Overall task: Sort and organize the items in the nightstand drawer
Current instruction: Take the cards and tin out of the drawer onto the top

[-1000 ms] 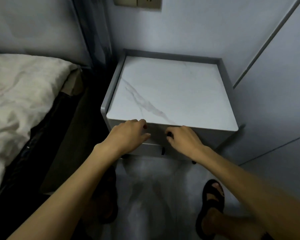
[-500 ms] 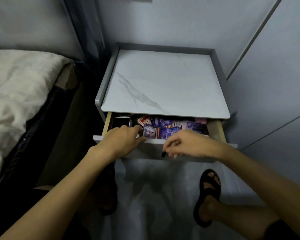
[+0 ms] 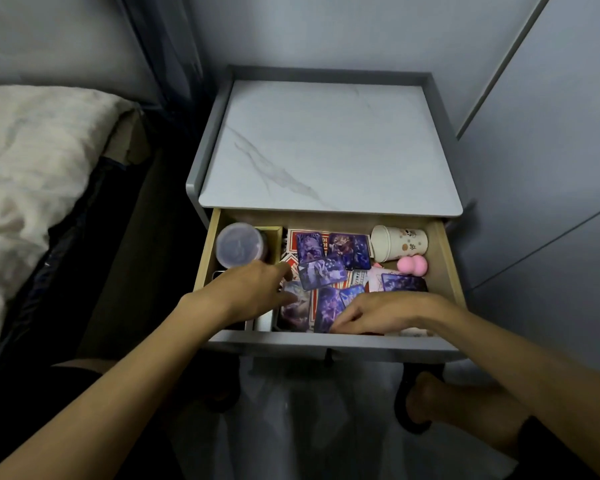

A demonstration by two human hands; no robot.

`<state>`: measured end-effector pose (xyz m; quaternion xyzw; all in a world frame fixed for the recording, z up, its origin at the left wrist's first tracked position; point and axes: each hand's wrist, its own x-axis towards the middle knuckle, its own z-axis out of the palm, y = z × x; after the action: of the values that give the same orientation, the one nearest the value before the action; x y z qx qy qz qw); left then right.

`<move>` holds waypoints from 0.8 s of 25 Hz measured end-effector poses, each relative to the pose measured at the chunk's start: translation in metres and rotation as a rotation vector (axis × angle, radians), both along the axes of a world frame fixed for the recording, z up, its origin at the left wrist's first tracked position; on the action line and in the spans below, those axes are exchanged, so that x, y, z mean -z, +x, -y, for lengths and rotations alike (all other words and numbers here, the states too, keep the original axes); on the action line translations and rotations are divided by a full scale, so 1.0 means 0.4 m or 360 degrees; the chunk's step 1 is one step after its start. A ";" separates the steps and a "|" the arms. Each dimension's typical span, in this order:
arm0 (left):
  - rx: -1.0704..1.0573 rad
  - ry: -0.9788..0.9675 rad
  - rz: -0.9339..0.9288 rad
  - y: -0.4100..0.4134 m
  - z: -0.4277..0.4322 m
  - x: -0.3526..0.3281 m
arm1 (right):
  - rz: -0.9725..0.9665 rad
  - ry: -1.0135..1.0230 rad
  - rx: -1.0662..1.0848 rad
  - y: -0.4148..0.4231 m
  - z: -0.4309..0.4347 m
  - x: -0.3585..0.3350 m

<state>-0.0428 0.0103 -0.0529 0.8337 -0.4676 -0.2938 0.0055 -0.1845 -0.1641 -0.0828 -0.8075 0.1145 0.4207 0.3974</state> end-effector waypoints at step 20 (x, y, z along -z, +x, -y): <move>0.0328 -0.0023 0.0479 0.006 0.117 0.213 | 0.0740 -0.0926 -0.0227 0.026 0.028 0.135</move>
<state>-0.0403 -0.0365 -0.1382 0.8157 -0.5483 -0.1613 -0.0888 -0.1742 -0.1754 -0.1366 -0.9665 0.0793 0.2026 0.1364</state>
